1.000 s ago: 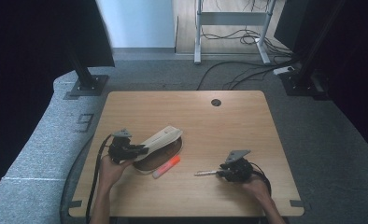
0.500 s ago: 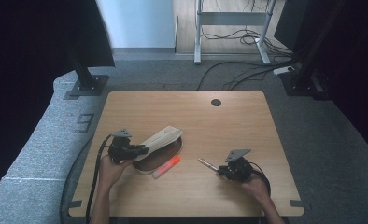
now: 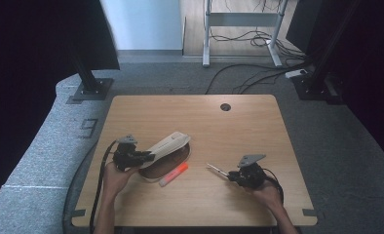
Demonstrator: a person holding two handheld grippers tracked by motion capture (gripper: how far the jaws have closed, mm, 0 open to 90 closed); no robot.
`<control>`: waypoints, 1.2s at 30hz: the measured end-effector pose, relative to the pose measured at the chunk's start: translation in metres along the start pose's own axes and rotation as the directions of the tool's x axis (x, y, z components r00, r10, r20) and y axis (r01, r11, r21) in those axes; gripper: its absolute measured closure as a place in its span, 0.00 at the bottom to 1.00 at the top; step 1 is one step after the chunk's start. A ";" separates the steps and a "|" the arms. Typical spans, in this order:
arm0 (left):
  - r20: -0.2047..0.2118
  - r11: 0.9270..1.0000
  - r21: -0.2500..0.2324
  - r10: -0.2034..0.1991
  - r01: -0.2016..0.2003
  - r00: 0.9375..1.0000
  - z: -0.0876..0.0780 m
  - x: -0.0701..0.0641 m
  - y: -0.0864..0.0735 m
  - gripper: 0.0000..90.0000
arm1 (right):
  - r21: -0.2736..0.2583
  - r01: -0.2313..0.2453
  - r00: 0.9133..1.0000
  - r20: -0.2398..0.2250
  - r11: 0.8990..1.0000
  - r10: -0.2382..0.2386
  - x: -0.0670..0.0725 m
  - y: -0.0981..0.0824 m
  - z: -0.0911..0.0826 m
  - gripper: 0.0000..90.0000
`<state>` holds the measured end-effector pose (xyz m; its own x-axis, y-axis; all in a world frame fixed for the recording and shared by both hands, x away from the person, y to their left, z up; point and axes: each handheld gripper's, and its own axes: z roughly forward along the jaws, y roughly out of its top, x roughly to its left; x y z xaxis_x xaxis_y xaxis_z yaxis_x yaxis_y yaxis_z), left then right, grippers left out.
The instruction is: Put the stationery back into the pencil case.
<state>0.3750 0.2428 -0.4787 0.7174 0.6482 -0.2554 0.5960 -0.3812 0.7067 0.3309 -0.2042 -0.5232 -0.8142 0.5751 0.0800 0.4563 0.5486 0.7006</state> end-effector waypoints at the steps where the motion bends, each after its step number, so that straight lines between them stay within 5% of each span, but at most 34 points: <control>1: 0.002 1.000 -0.001 -0.002 0.002 1.000 0.000 0.000 0.000 0.85 | -0.004 0.000 1.000 0.000 1.000 0.000 0.000 0.001 -0.001 0.87; 36: -0.005 1.000 -0.015 -0.004 0.004 1.000 -0.002 -0.001 0.001 0.85 | -0.004 0.077 0.995 -0.070 0.997 -0.077 0.010 0.072 0.035 0.87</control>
<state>0.3745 0.2434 -0.4764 0.7128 0.6534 -0.2549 0.5938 -0.3688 0.7151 0.3686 -0.1378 -0.4965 -0.8700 0.4873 0.0758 0.3913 0.5886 0.7075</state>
